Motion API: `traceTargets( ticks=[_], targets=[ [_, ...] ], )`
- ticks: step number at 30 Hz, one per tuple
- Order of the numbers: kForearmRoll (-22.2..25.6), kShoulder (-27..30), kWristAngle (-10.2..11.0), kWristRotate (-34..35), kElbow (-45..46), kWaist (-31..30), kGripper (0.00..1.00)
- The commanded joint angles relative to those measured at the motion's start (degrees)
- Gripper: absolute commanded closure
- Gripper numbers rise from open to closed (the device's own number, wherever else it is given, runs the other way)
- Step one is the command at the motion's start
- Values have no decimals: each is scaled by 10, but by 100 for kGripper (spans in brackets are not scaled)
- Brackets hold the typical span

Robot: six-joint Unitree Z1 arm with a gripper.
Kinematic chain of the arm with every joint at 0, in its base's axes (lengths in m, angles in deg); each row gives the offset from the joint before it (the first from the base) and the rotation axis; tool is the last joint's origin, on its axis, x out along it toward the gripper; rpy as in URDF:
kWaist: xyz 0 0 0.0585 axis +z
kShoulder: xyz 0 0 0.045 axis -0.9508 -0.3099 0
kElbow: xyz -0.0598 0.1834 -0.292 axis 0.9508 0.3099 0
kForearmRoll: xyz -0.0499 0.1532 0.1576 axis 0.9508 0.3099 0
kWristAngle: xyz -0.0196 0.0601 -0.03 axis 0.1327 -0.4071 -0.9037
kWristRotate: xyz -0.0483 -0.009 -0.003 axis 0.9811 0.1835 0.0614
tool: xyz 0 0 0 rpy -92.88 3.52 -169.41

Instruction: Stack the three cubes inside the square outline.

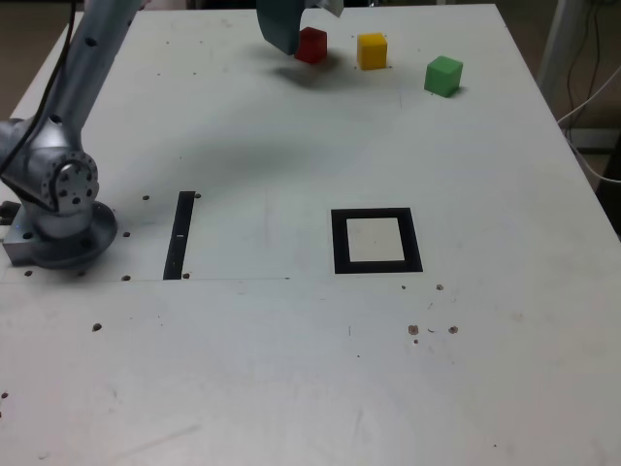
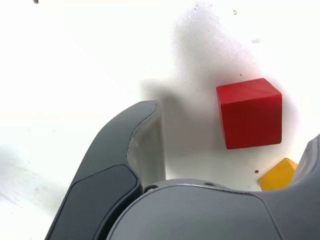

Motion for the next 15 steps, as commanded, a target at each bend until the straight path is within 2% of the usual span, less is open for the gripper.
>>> traceTargets(
  ticks=[1,7,15],
  targets=[
    [5,-6,-5,4,-6,-2,2],
    [11,-25,-18,13,-29,-2,2],
    [20,-55,-24,21,-68,-2,2]
  ],
)
